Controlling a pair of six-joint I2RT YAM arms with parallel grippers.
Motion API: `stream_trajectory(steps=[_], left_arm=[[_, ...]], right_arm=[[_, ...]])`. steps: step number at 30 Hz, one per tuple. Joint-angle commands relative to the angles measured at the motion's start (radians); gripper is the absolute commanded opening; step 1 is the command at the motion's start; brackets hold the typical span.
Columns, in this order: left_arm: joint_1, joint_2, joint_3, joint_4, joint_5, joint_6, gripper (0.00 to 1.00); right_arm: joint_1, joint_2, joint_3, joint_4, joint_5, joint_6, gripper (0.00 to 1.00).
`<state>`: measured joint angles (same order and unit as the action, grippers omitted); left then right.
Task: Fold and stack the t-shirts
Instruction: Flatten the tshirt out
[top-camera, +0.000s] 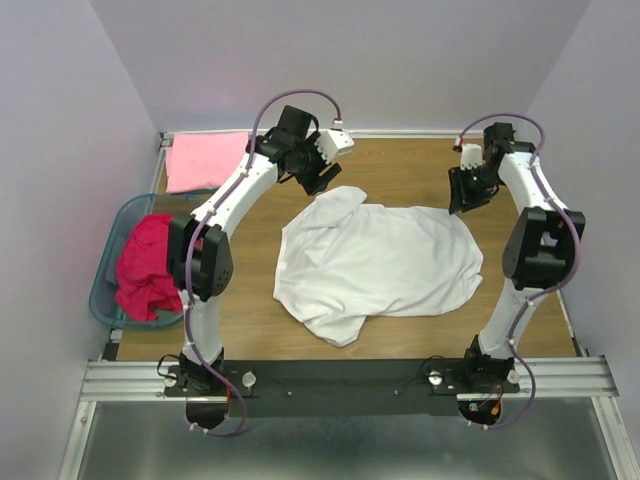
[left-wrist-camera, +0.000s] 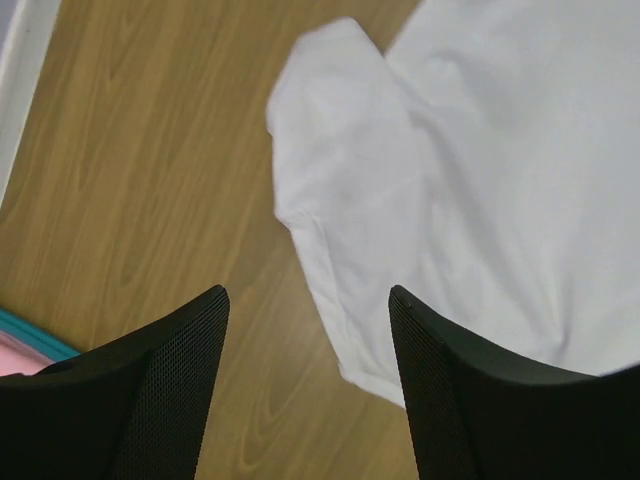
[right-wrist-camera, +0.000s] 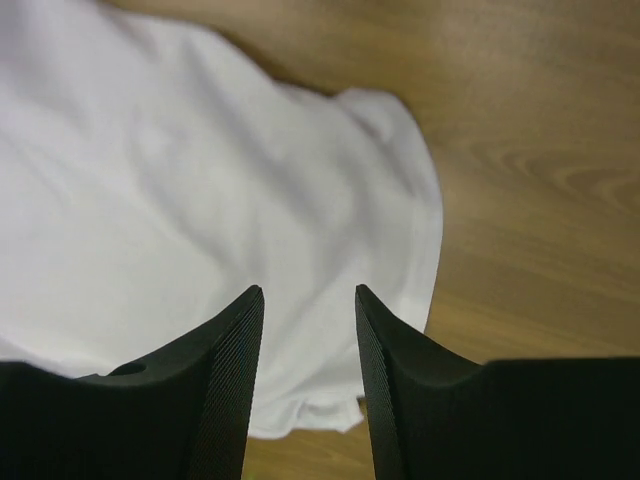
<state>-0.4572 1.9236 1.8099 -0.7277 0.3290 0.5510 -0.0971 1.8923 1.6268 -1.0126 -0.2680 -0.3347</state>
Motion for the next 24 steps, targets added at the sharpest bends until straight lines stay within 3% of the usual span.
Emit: stream_trajectory(steps=[1,12,24], left_arm=[[0.029,0.147,0.124,0.034,0.039,-0.109,0.74],[0.043,0.339,0.232,0.134,0.045,-0.207,0.79],[0.043,0.505,0.354,0.137,0.175,-0.29,0.79]], right_arm=[[-0.007,0.143,0.139,0.058,-0.06,0.127,0.5],[-0.006,0.375,0.321,0.094,-0.134,0.197,0.58],[0.028,0.429,0.263,0.094,-0.237,0.189,0.59]])
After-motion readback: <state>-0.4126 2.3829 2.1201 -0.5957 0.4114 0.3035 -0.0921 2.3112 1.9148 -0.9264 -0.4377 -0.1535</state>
